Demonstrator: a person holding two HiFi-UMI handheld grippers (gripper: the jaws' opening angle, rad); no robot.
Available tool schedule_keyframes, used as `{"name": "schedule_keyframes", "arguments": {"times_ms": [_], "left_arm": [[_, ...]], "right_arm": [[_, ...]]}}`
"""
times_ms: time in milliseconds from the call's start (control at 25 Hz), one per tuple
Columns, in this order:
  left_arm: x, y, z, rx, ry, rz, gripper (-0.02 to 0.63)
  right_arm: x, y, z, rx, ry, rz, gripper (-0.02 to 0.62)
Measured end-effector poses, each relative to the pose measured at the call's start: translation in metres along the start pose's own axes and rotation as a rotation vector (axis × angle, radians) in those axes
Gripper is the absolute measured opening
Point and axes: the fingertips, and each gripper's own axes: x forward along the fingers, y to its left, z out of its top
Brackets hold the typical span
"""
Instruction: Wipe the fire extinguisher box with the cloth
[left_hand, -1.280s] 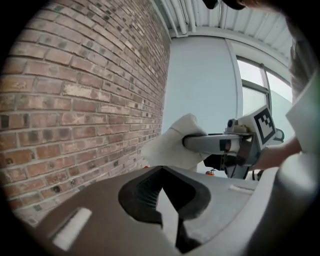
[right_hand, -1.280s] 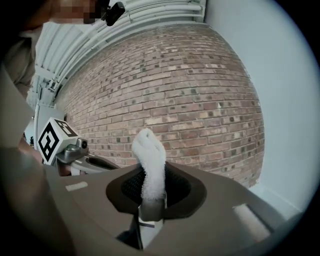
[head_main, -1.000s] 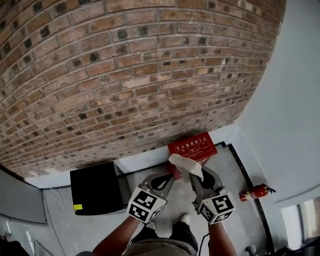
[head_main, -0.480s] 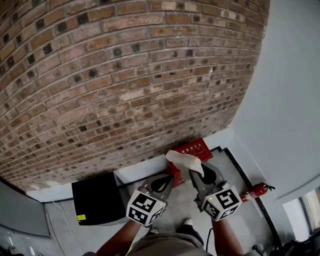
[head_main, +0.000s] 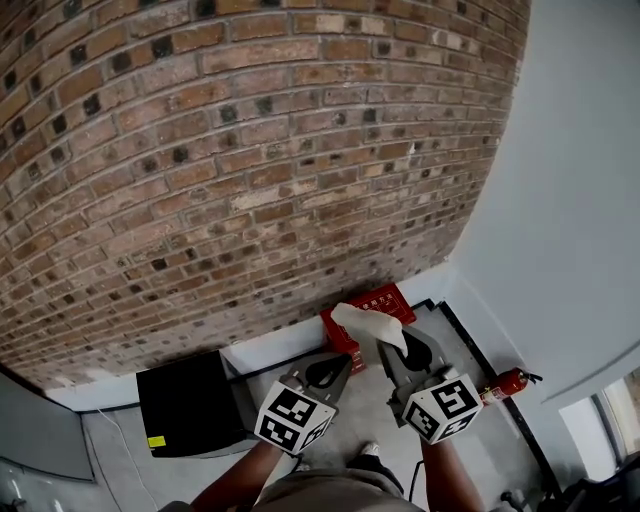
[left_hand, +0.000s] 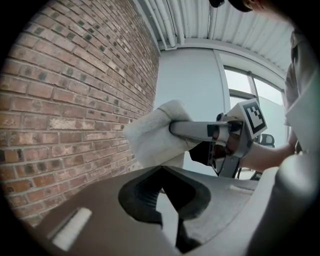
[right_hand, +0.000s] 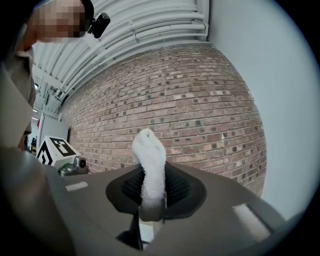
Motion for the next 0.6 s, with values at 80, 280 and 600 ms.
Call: {"name": "schedule_keyframes", "arguments": {"times_ms": [80, 280, 600], "left_arm": [[0.0012, -0.0011, -0.0001, 0.003, 0.003, -0.007, 0.000], [0.0038, -0.0028, 0.0004, 0.004, 0.006, -0.023, 0.000], [0.0089, -0.0081, 0.0027, 0.004, 0.010, -0.039, 0.000]], "right_arm": [[-0.0003, -0.0004, 0.0004, 0.002, 0.002, -0.003, 0.080], [-0.0024, -0.0021, 0.0018, 0.004, -0.009, -0.017, 0.080], [-0.0064, -0.0054, 0.0022, 0.009, -0.006, -0.024, 0.080]]}}
